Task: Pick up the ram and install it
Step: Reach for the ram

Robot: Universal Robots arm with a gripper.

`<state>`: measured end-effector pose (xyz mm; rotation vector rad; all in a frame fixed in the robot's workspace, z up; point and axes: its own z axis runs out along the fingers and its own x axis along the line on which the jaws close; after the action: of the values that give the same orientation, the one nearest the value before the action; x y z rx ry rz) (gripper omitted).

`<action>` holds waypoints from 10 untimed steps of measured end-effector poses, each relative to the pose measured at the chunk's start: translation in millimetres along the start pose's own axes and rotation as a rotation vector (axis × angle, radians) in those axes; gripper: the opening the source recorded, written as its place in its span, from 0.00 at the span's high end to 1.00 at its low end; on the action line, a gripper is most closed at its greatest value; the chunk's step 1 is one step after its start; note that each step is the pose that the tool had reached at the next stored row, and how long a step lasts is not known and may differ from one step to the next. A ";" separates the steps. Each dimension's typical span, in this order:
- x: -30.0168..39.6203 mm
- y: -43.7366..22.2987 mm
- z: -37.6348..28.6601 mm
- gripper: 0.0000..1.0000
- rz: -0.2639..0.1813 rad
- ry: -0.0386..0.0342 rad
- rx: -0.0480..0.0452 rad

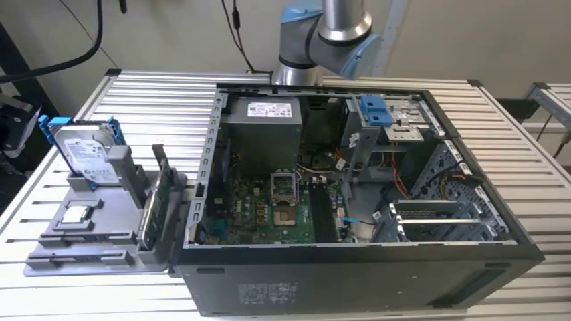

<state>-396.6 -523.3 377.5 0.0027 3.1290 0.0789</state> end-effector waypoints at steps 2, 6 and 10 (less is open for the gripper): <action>-2.7 -3.0 0.3 0.89 -0.001 0.0000 0.0000; -7.7 -8.6 1.3 0.89 -0.004 0.0006 -0.0001; -11.4 -14.5 2.2 0.89 -0.007 0.0015 0.0000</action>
<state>-385.1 -537.7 374.8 -0.0090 3.1303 0.0788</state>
